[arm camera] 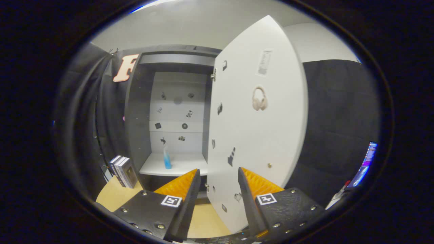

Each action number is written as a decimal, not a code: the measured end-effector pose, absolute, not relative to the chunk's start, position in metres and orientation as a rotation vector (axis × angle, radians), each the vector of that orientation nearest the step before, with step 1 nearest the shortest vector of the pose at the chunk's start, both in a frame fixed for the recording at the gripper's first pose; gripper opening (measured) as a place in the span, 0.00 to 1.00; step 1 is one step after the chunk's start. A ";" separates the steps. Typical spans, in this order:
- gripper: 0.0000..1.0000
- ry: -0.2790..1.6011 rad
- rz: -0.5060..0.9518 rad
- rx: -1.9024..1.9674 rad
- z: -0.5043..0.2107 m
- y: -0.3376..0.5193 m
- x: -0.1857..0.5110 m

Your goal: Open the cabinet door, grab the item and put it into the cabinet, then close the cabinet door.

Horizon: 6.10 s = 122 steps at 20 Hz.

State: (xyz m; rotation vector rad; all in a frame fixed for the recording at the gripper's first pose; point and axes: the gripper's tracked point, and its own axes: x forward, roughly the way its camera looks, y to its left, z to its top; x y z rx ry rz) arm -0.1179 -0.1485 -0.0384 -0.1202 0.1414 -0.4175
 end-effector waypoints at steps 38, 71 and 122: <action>0.67 0.304 -0.360 -0.089 -0.064 -0.222 -0.170; 0.65 0.271 -0.289 -0.067 -0.058 -0.249 -0.141; 0.71 0.308 0.316 0.014 -0.112 0.040 0.051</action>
